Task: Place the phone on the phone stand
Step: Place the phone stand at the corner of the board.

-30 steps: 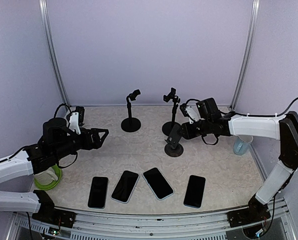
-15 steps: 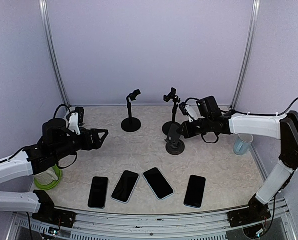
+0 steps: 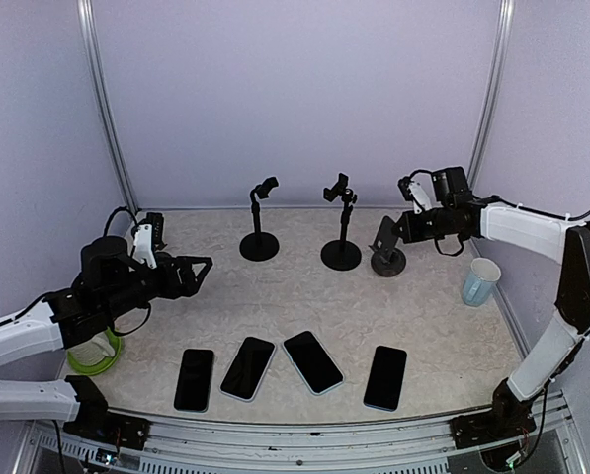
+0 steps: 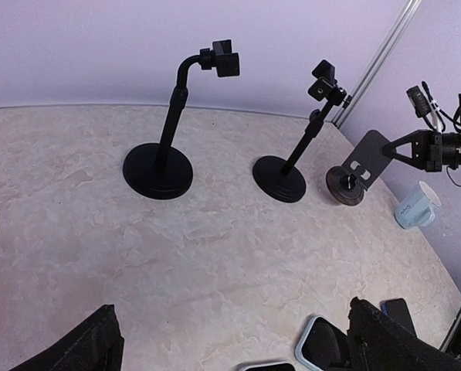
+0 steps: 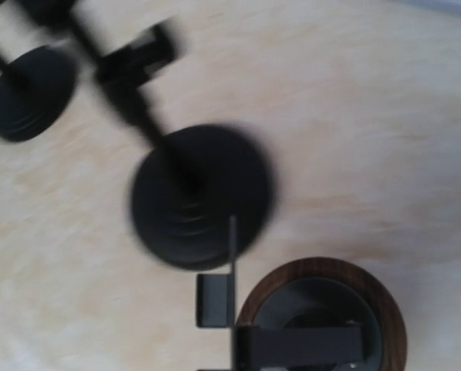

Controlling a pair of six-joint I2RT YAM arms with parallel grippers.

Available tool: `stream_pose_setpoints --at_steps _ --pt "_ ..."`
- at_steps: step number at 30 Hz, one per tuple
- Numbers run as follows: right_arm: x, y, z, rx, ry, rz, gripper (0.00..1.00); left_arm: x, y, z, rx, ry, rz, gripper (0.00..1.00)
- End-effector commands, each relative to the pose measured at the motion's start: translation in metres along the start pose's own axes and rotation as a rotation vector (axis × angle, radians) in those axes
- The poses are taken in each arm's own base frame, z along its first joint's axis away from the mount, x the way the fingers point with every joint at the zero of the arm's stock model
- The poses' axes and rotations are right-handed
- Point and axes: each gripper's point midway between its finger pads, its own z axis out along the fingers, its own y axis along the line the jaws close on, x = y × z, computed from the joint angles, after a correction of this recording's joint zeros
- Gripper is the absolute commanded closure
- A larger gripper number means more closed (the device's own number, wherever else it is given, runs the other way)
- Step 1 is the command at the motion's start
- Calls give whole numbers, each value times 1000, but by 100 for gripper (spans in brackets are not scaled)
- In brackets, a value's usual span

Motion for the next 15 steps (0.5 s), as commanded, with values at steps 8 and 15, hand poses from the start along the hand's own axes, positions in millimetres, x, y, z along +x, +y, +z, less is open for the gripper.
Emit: stream_pose_setpoints --at_steps 8,15 --pt "-67 -65 -50 97 -116 -112 100 0 -6 5 20 9 31 1" --pt "-69 -94 -56 122 -97 -125 100 -7 -15 10 49 17 39 1"
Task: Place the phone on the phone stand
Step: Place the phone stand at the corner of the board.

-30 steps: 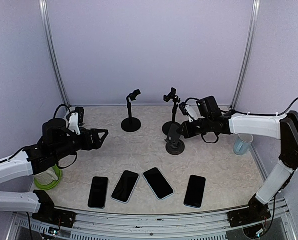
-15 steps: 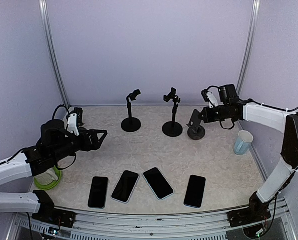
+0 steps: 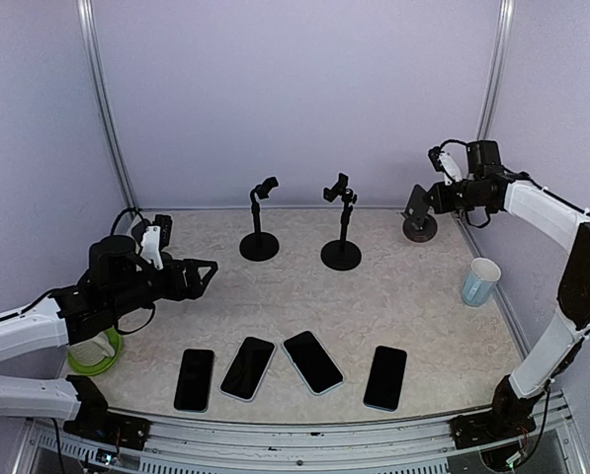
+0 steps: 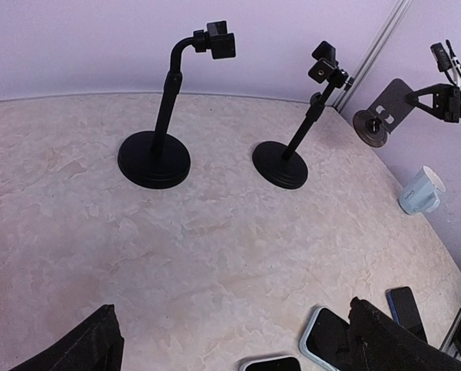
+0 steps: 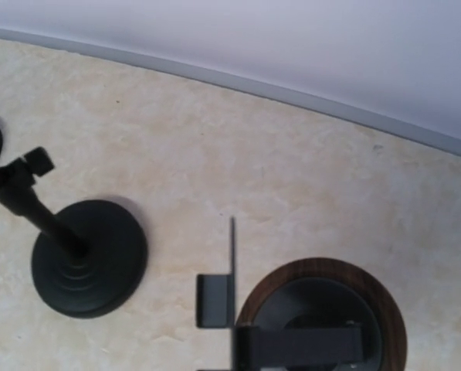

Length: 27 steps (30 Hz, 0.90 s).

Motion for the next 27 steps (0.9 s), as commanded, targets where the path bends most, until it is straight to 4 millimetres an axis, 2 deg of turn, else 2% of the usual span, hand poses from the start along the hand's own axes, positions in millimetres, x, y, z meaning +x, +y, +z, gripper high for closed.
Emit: stream_pose_setpoints --at_steps 1,11,18,27 --pt "0 -18 1 -6 5 -29 100 -19 -15 -1 47 -32 18 1" --pt "32 -49 27 -23 76 41 100 -19 -18 2 59 -25 7 1" --pt "51 -70 35 18 128 78 100 -24 -22 4 71 -24 6 1" --pt "68 -78 44 38 180 83 100 -27 -23 2 70 -24 10 1"
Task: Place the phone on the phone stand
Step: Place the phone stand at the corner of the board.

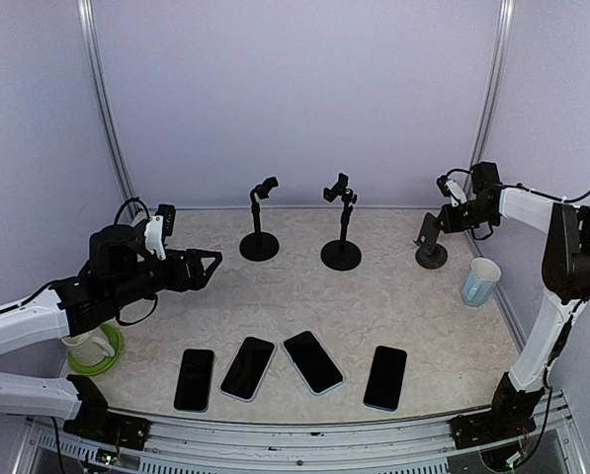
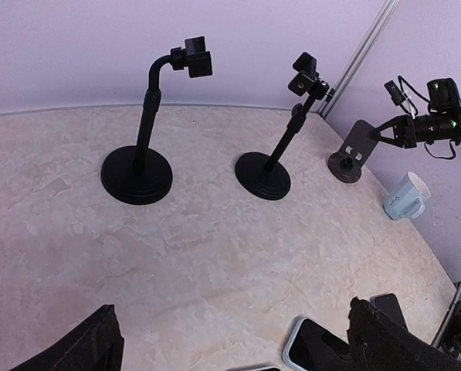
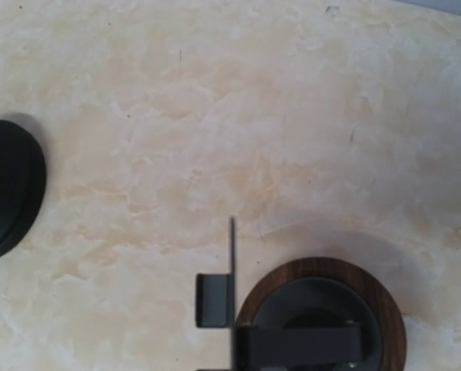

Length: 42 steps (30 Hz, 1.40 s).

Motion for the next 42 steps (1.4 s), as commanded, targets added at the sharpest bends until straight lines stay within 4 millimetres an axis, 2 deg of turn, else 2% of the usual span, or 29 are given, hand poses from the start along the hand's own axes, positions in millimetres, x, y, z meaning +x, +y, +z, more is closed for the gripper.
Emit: stream_pose_setpoints --at_steps 1,3,12,22,32,42 --pt "-7 -12 -1 38 -12 -22 100 -10 -8 -2 22 -12 13 1" --pt "-6 -13 -1 46 -8 -27 100 -11 -8 -2 20 -13 16 1" --pt "-1 -21 3 84 20 -21 84 -13 -11 0 29 -11 20 1" --pt "-2 -31 7 122 41 -16 77 -14 -11 1 27 -10 24 1" --pt "1 -42 3 192 78 -18 65 -15 -13 3 32 -9 24 1" --pt "-5 -33 15 165 90 -36 53 -9 -12 4 38 -3 20 1"
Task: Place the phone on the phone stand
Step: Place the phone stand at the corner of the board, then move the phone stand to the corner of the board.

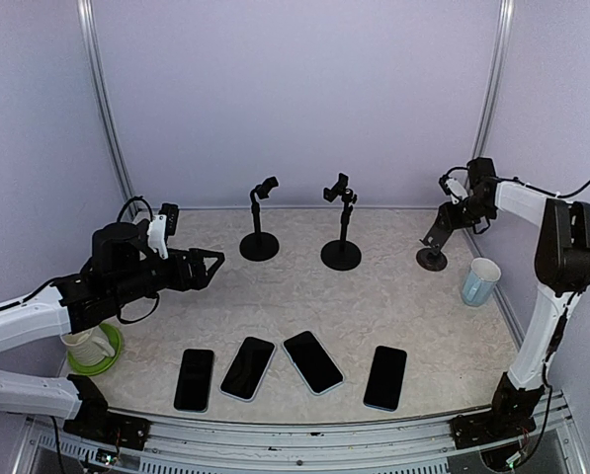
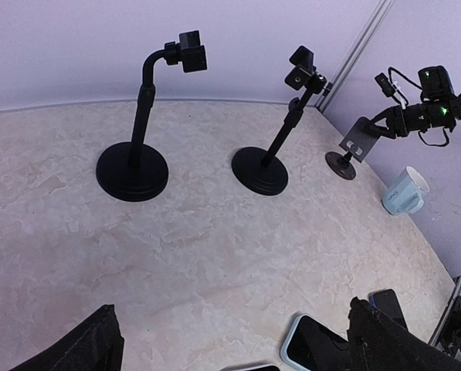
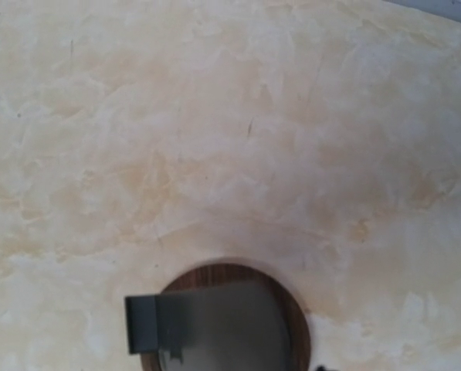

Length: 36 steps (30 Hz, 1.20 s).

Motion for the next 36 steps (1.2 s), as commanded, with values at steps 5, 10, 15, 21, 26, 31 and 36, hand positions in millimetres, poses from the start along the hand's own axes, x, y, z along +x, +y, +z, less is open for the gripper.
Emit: stream_pose_setpoints --at_steps 5,10,15,21,26,31,36 --pt "-2 8 12 13 41 -39 44 -7 -8 -1 31 -25 8 1" --pt "-6 8 14 27 39 -43 41 -4 -6 -3 27 -23 6 1" --pt "-16 7 5 64 22 -41 35 -6 -6 -6 27 -29 8 1" --pt "-32 11 -20 87 -46 55 22 -5 -6 -9 29 -37 0 1" --pt "-20 14 -30 119 -62 200 12 -2 -5 -10 31 -37 -13 1" --pt "-1 30 -31 134 -42 249 9 3 -3 -13 31 -36 -20 1" --pt "13 43 -32 180 -26 270 8 6 -1 -16 30 -39 -26 1"
